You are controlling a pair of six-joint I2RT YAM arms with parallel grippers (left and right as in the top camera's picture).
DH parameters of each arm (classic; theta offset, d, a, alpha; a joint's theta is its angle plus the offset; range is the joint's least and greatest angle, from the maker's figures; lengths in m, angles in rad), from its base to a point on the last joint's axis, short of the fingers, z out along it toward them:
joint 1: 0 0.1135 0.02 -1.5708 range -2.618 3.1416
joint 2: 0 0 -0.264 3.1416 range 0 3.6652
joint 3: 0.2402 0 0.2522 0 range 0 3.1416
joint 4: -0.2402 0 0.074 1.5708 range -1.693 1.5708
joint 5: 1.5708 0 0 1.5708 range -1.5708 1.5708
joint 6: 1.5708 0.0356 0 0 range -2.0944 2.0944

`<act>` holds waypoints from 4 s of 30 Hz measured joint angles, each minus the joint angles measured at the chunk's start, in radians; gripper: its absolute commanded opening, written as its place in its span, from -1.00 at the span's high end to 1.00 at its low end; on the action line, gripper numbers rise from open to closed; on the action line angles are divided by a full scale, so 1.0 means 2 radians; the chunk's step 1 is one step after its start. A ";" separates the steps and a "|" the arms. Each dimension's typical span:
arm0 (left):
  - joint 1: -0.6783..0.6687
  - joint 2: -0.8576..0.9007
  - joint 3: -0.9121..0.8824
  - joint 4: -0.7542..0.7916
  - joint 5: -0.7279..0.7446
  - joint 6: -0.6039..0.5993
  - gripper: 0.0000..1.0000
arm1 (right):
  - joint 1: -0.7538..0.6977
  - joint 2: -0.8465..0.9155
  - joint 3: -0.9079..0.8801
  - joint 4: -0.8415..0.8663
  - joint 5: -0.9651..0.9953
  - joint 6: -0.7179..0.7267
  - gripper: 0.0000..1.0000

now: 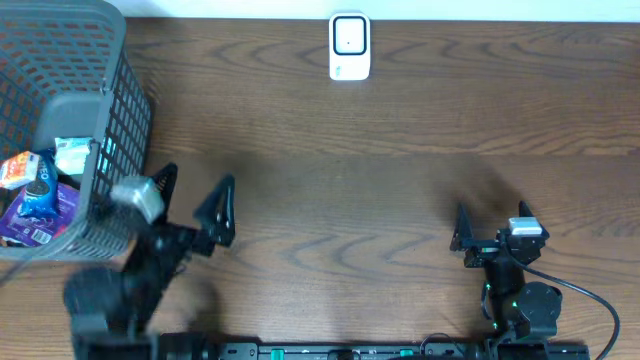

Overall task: Scan the item barcode
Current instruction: 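Move the left gripper into the grey basket above the snacks, then grasp the purple biscuit box with the left gripper and lift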

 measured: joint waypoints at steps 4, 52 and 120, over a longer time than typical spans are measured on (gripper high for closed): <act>0.000 0.125 0.100 -0.029 0.034 0.029 -0.96 | 0.000 0.000 0.000 0.000 0.000 0.000 -0.99; 0.200 0.719 0.556 -0.529 -0.460 -0.126 -0.96 | 0.000 0.000 0.000 0.000 0.000 0.000 -0.98; 0.225 0.407 0.529 -0.325 -0.236 -0.108 -0.97 | 0.000 0.000 0.000 0.000 0.000 0.000 -0.99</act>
